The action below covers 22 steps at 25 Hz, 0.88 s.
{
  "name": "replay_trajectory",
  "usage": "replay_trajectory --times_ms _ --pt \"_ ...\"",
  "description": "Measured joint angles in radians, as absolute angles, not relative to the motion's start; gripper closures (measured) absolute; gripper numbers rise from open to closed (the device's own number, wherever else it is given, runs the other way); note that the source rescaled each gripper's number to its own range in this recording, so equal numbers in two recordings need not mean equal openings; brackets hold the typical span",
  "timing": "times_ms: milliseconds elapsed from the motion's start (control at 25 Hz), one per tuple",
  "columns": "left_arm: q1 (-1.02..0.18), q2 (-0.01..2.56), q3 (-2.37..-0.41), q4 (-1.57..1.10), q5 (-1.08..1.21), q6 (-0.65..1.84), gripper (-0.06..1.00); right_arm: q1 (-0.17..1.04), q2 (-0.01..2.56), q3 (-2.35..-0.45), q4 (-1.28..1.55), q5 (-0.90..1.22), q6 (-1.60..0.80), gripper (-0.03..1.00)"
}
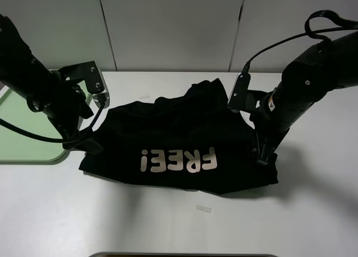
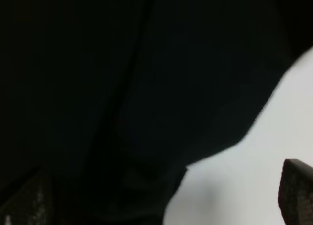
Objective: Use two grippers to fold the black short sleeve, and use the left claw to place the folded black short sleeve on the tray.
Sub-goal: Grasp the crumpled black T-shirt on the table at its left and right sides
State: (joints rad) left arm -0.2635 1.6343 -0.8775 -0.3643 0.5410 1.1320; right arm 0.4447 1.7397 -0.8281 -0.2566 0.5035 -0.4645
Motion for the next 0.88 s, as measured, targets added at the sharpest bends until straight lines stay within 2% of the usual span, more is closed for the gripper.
replay_trajectory --times_ms 320,360,440,520,600,880 --pt "-0.264 1.667 -0.894 -0.367 0.492 1.233 -0.06 0.445 1.789 -0.828 -0.203 0.483 -0.53 -0.03" --pt "-0.264 1.667 -0.894 -0.367 0.489 1.257 -0.06 0.445 1.789 -0.828 -0.203 0.48 -0.535 0.02" --pt "-0.264 1.668 -0.894 -0.367 0.478 1.297 -0.06 0.445 1.789 -0.828 -0.203 0.476 -0.539 0.27" --pt "-0.264 1.668 -0.894 -0.367 0.462 1.314 -0.05 0.445 1.79 -0.828 -0.201 0.476 -0.539 0.66" --pt "-0.264 1.668 -0.894 -0.367 0.443 1.328 -0.05 0.445 1.79 -0.828 -0.201 0.476 -0.539 0.95" --pt "-0.264 1.668 -0.894 -0.367 0.423 1.391 -0.05 0.445 1.79 -0.828 -0.201 0.476 -0.549 0.96"
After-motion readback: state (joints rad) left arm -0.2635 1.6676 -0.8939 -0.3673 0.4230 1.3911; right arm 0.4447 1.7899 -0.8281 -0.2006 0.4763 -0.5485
